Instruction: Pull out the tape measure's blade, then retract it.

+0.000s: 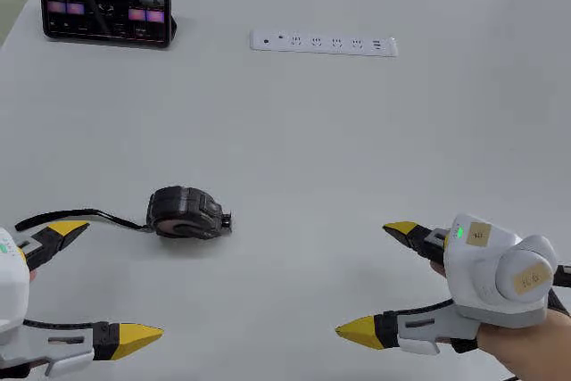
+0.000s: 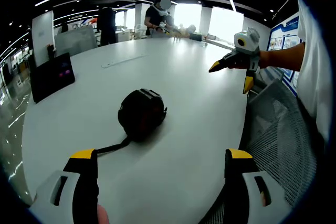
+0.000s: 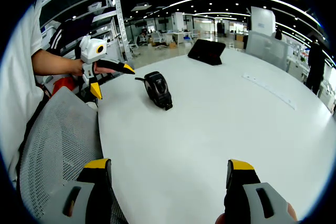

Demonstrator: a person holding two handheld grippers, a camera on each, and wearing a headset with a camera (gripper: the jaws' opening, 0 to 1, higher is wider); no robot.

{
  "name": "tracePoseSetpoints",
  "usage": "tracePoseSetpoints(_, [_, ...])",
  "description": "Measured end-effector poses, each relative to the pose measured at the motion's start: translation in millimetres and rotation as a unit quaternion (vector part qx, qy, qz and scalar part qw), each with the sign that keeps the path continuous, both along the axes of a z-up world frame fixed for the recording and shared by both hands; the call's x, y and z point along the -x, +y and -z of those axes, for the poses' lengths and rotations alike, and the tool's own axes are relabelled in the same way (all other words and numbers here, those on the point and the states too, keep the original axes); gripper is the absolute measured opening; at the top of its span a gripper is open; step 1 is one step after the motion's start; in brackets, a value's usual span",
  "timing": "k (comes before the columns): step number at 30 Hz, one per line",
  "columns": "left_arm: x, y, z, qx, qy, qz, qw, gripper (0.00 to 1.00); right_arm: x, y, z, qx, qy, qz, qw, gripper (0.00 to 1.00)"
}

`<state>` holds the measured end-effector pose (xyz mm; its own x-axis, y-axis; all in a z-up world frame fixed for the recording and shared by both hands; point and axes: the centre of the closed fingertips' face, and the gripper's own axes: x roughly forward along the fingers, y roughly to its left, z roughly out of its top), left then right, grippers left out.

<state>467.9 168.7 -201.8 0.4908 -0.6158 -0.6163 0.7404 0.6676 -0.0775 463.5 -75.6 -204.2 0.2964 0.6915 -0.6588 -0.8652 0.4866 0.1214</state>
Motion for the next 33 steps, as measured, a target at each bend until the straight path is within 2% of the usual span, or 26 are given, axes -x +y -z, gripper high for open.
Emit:
tracePoseSetpoints(23, [-9.9,-5.2,5.7,0.007,-0.001,0.002,1.0000,0.99,-19.1,15.3,3.9,-0.022,-0.008,-0.003,0.9997,0.91])
tracePoseSetpoints(27, [-14.2,-5.7,6.4,0.010,-0.007,0.002,0.9999,0.99,-20.4,18.5,6.6,-0.021,-0.008,-0.009,0.9997,0.91])
tracePoseSetpoints(33, [-20.8,-8.6,10.6,0.017,-0.002,0.005,0.9998,0.99,-24.5,26.3,10.1,-0.028,-0.005,-0.018,0.9994,0.89])
